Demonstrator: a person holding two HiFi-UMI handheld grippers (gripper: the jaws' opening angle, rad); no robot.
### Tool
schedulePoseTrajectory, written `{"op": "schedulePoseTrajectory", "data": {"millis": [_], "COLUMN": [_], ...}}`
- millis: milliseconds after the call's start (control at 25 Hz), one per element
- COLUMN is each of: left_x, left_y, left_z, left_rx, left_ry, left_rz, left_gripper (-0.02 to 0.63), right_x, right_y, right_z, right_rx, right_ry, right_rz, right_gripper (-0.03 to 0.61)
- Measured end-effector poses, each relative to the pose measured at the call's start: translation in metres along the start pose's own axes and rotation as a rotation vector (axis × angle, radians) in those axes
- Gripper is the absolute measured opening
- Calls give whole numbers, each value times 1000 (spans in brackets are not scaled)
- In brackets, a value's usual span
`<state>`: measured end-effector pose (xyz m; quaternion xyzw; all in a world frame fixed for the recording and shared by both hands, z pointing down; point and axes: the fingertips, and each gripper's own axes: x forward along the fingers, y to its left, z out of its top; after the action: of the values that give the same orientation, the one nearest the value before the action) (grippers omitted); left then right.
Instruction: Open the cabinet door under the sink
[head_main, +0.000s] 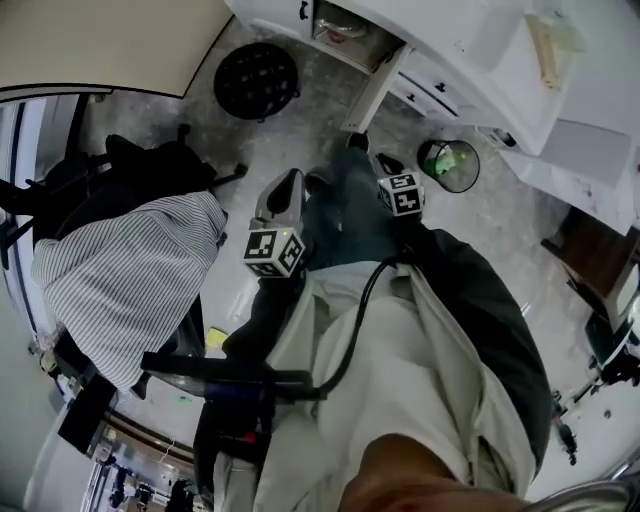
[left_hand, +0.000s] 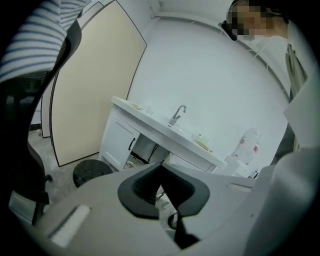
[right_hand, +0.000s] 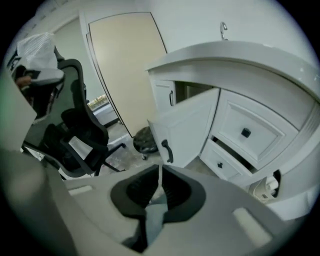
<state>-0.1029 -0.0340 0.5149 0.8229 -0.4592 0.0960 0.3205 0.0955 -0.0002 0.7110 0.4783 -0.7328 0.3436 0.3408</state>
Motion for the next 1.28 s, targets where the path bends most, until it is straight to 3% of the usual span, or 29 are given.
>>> {"op": "schedulePoseTrajectory", "data": {"millis": [240, 400, 640, 840, 1080, 1280], "left_x": [-14, -24, -28, -38, -66, -110], "left_y": [-26, -46, -81, -134, -205, -202], "left_z": [5, 12, 7, -19, -89, -108], "left_rx": [26, 52, 68, 70, 52, 35], "left_ry": [-23, -48, -84, -104, -107, -153], "left_rz": [-17, -4, 43, 62, 124, 213], "left_gripper": [6, 6, 6, 6, 6, 6], "right_x": [-61, -92, -146, -200, -254, -265], "right_y": [17, 16, 18, 20, 1, 7], "right_z": [43, 59, 73, 48, -20, -46], "right_rx": [58, 117, 93, 69, 168, 229], "right_ry": [-115, -177, -306, -385, -379, -357], "right_rz": [168, 220, 321, 400, 530, 598], "right_gripper": [2, 2, 2, 2, 2, 2]}}
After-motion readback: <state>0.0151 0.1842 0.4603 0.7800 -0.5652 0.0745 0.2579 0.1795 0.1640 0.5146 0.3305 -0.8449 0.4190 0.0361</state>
